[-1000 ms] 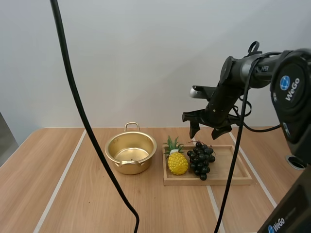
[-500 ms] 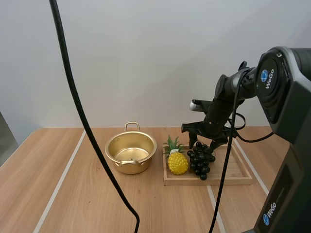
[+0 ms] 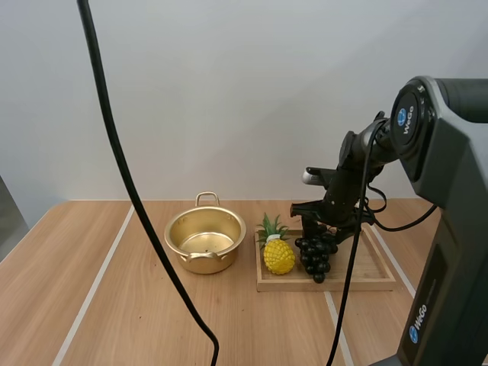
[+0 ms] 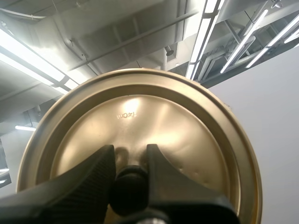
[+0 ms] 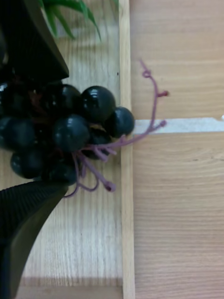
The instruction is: Open the pot, put the grape inside, and close it
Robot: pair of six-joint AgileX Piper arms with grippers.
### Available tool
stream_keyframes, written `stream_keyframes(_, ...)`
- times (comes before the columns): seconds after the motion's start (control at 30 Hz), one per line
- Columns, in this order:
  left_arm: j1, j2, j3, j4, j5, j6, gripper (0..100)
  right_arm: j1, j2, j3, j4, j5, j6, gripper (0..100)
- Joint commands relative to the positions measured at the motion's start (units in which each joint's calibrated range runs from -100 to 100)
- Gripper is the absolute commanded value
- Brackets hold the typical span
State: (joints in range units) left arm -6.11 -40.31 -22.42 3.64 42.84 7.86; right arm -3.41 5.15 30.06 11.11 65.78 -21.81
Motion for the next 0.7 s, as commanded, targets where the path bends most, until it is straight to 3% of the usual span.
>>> stream_keyframes(0.0, 0.05, -0.35, -0.28, 0.87, -1.02, -0.27, 0, -0.13, 1.20, 0.36, 0.14, 0.93, 0.42, 100)
stream_keyframes(0.67, 0.05, -0.35, -0.28, 0.87, -1.02, -0.27, 0, -0.13, 4.43, 0.36, 0.71, -0.09, -0.95, 100)
